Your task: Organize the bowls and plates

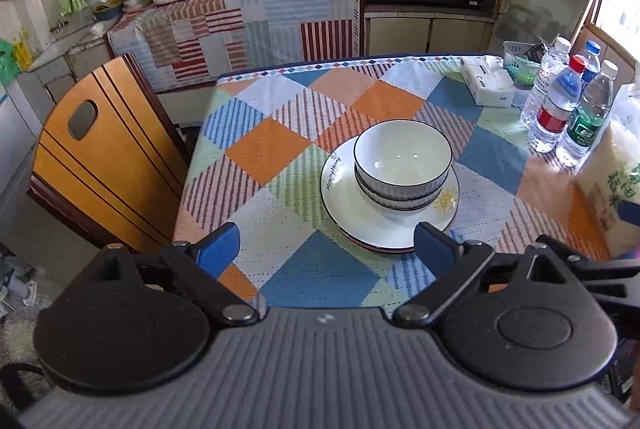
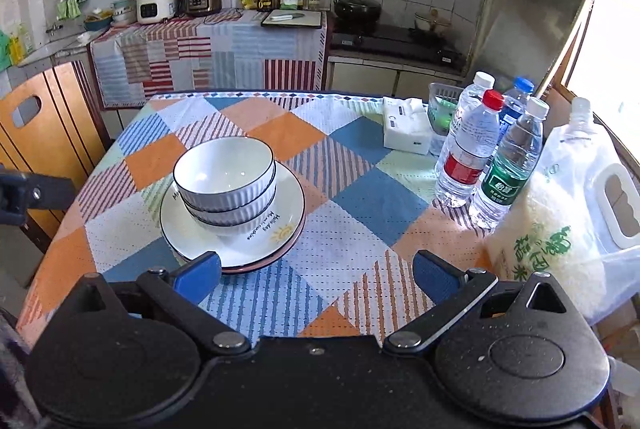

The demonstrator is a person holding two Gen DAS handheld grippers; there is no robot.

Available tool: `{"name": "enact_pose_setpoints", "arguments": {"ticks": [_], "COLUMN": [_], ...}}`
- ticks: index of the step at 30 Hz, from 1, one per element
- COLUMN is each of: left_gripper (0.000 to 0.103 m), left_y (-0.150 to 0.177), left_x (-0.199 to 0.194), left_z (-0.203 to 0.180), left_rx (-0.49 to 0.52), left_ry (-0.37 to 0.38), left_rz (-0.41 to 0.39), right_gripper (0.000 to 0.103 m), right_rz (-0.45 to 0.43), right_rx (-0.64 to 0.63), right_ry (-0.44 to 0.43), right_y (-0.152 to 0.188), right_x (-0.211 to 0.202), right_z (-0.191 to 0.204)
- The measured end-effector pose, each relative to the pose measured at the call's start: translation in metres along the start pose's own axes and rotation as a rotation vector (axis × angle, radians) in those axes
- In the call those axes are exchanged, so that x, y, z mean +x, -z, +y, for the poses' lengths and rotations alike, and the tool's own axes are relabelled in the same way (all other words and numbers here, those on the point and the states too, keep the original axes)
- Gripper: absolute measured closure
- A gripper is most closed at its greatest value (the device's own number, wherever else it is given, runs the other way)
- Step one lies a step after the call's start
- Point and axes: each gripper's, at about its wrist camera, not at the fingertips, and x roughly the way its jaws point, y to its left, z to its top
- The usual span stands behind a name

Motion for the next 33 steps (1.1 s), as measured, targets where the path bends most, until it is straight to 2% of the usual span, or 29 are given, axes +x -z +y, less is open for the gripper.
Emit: {"name": "enact_pose_setpoints", "arguments": {"ticks": [8,13,21,33], "left_gripper": [0.008,0.008,0.008,0.008], "left_y": [0.007,0.013,0.020,0.031], "left_x": [0.003,0.004,0.002,0.001], "left_z": [0.000,0.000,0.009,0.009], "left_rx": [-0.001,0.020,-0.014,-0.038], "left_ry": [-0.022,-0.033,-0.028,-0.032], "left_rz": [0.006,0.009,0.017,0.035], "right_gripper": [0.000,0.000,0.000,0.000], "right_rz": [-0.038,-0.030,0.001,0.018], "right_rx": [-0.004,-0.001,0.023,0.025], "right_ry": [-0.014,-0.010,0.026,0.020], "right_y": [0.000,0.002,0.007,0.010], "right_x": [-0.012,-0.011,-0.011,-0.014], "right_z": [0.009,0.011,0.008,0.014]}}
